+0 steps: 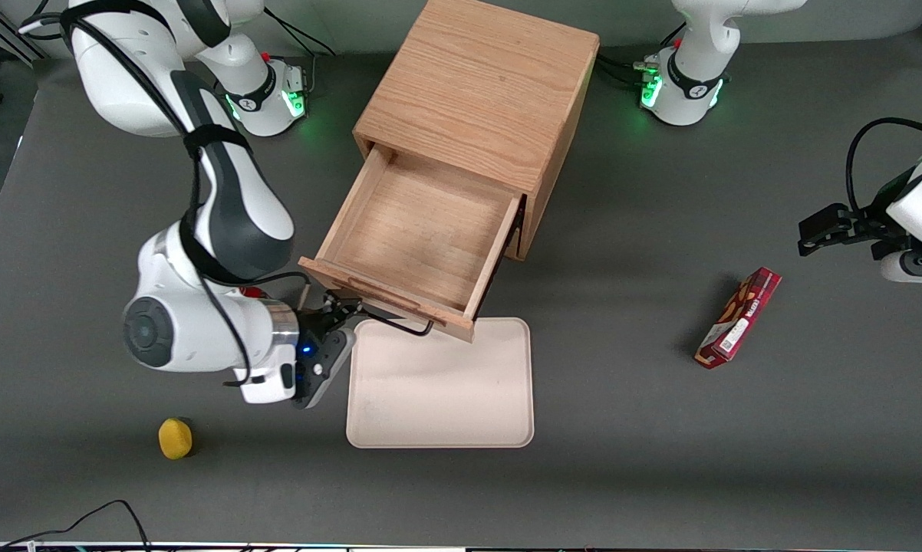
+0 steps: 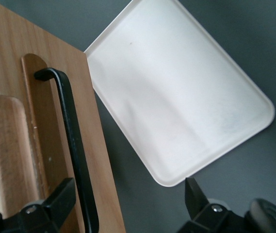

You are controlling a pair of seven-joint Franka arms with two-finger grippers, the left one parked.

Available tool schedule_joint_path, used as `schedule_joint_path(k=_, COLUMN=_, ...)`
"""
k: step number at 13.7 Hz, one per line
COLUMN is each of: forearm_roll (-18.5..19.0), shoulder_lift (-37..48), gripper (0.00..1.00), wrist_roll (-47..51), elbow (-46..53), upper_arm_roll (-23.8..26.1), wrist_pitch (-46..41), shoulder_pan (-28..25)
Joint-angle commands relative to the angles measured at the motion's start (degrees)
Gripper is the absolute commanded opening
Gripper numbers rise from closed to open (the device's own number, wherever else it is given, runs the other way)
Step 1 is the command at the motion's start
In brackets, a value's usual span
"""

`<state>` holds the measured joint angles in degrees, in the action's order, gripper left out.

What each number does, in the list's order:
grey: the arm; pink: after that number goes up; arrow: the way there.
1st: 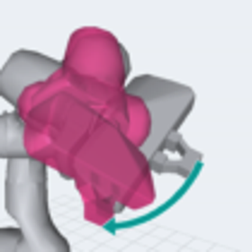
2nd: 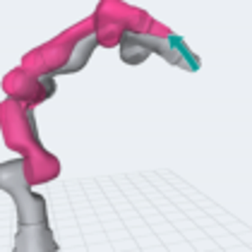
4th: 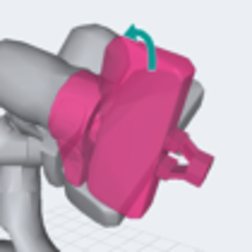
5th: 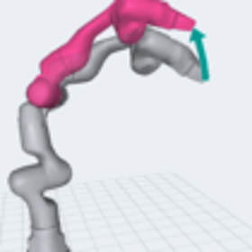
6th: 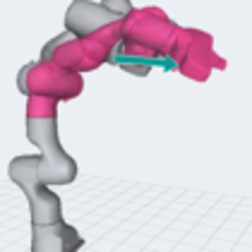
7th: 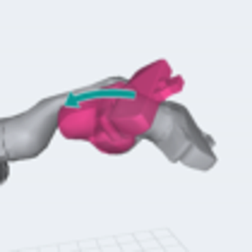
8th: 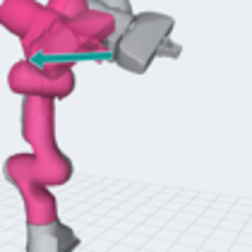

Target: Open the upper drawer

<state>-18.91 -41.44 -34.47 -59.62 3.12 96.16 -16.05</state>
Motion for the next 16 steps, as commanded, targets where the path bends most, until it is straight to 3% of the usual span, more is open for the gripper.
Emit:
schedule_joint_path(k=1, forearm_roll=0.63, shoulder_lift=-0.76, gripper=1.00, wrist_roll=-0.25, elbow=6.79, upper_arm_roll=-0.83, wrist_pitch=-4.74, shoulder_pan=-0.47)
schedule_joint_path(k=3, forearm_roll=2.81, shoulder_lift=7.90, gripper=1.00, wrist_roll=2.19, elbow=6.36, upper_arm_roll=-2.31, wrist_pitch=-8.25, shoulder_pan=-1.26)
schedule_joint_path(k=7, forearm_roll=9.32, shoulder_lift=19.00, gripper=1.00, wrist_roll=30.81, elbow=5.66, upper_arm_roll=-2.50, wrist_pitch=-18.71, shoulder_pan=-1.44)
schedule_joint_path(k=8, forearm_roll=12.73, shoulder_lift=21.11, gripper=1.00, wrist_roll=35.74, elbow=5.05, upper_arm_roll=-2.67, wrist_pitch=-20.90, shoulder_pan=-1.09)
schedule_joint_path(k=10, forearm_roll=14.08, shoulder_lift=24.29, gripper=1.00, wrist_roll=37.02, elbow=3.29, upper_arm_roll=-4.07, wrist_pitch=-26.17, shoulder_pan=1.01)
schedule_joint_path(k=12, forearm_roll=15.30, shoulder_lift=27.88, gripper=1.00, wrist_roll=37.45, elbow=0.59, upper_arm_roll=-9.94, wrist_pitch=-33.91, shoulder_pan=1.29)
schedule_joint_path(k=14, forearm_roll=15.05, shoulder_lift=35.33, gripper=1.00, wrist_roll=40.52, elbow=-13.07, upper_arm_roll=-12.08, wrist_pitch=-26.07, shoulder_pan=1.46)
schedule_joint_path(k=16, forearm_roll=16.18, shoulder_lift=46.13, gripper=1.00, wrist_roll=42.28, elbow=-33.88, upper_arm_roll=-12.69, wrist_pitch=-11.42, shoulder_pan=1.46)
